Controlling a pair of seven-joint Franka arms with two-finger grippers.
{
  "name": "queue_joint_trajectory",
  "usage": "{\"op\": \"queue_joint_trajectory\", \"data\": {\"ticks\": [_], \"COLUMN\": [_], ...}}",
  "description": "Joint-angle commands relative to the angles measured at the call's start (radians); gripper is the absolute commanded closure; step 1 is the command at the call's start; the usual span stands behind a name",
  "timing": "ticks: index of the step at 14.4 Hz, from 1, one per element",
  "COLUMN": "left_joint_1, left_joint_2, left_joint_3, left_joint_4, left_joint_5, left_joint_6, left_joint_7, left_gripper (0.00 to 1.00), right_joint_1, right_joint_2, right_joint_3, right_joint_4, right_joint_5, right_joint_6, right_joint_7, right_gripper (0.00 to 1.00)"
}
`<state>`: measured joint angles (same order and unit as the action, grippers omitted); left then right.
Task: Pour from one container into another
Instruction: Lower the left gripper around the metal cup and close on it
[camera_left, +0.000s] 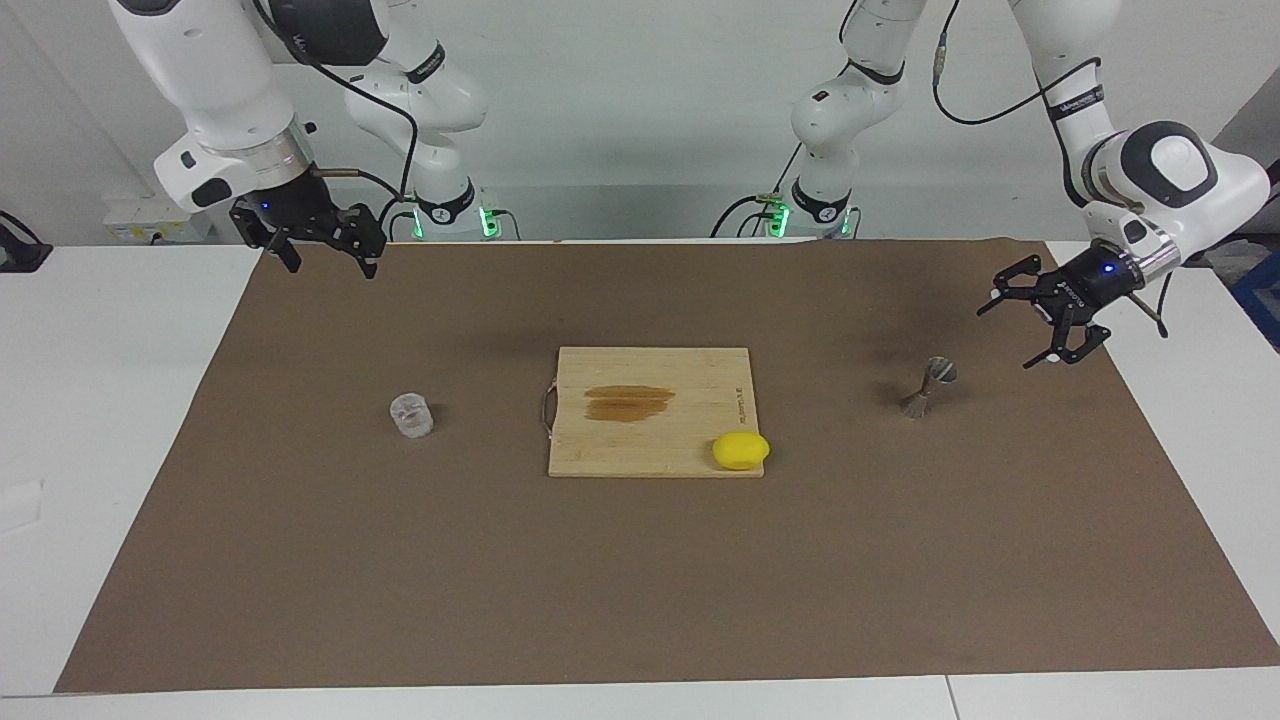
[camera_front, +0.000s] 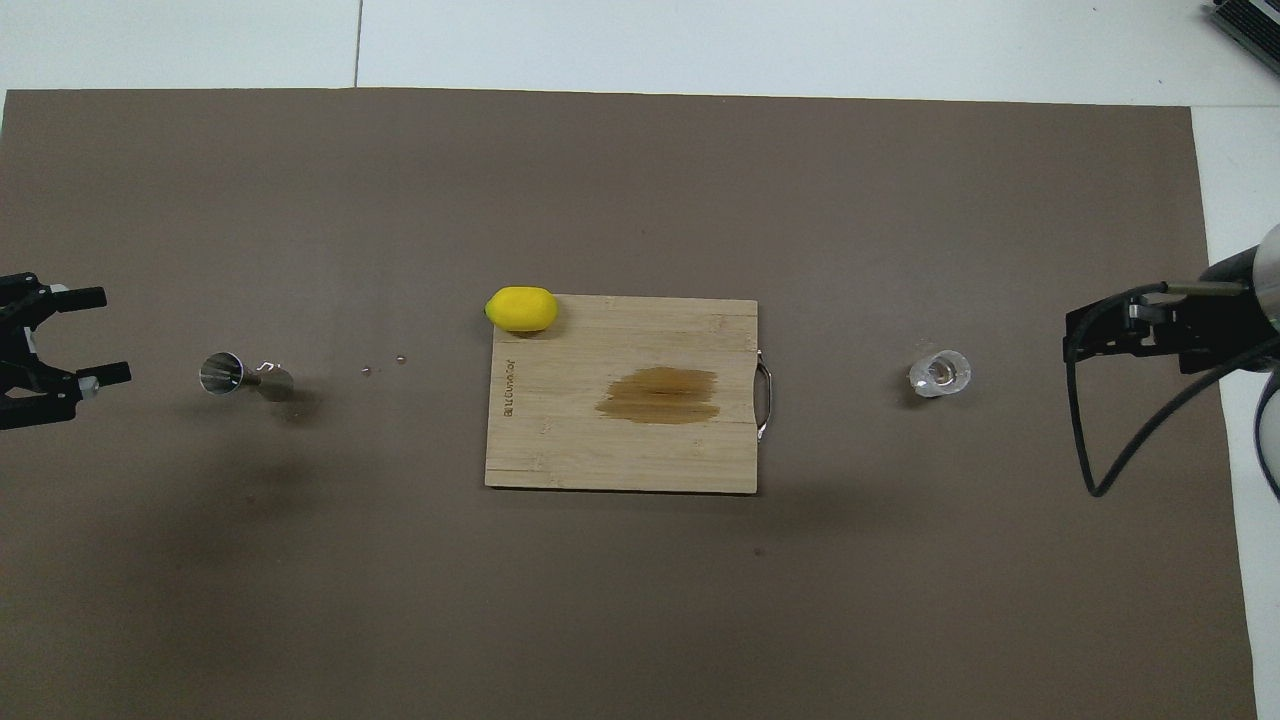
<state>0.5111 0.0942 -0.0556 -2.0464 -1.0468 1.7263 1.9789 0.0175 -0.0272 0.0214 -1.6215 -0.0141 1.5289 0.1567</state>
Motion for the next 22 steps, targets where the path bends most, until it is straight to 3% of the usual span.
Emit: {"op": "queue_joint_trajectory", "data": {"ticks": [1, 4, 7, 10, 13, 22], "left_joint_1": [0.021, 0.049, 0.081, 0.109, 0.115, 0.079], "left_joint_2": [0.056, 0.073, 0.105, 0.114, 0.191, 0.220], "left_joint_3": [-0.006, -0.006, -0.007, -0.006, -0.006, -0.007], "left_joint_4": [-0.012, -0.052, -0.075, -0.120, -0.117, -0.170], "left_joint_5": [-0.045, -0.093, -0.101, -0.154, -0.217, -0.303], "left_joint_6": [-0.079, -0.125, -0.169, -0.172, -0.192, -0.145], "left_joint_7": [0.164, 0.360, 0.440, 0.459, 0.488, 0.514], "left_gripper": [0.00, 0.00, 0.00, 0.00, 0.00, 0.00], "right_joint_1": [-0.011, -0.010, -0.011, -0.010, -0.010, -0.010], "right_joint_2": [-0.007, -0.007, -0.007, -0.007, -0.007, -0.007], "right_joint_3": [0.006, 0.006, 0.006, 0.006, 0.006, 0.006], "right_joint_4": [0.000, 0.000, 0.000, 0.000, 0.000, 0.000], "right_joint_5": [-0.007, -0.007, -0.007, -0.007, -0.007, -0.007], "right_joint_6": [-0.006, -0.006, -0.006, -0.006, -0.006, -0.006], "right_joint_7": [-0.017, -0.017, -0.019, -0.019, -0.019, -0.019], "right_gripper": [0.00, 0.00, 0.00, 0.00, 0.00, 0.00]}}
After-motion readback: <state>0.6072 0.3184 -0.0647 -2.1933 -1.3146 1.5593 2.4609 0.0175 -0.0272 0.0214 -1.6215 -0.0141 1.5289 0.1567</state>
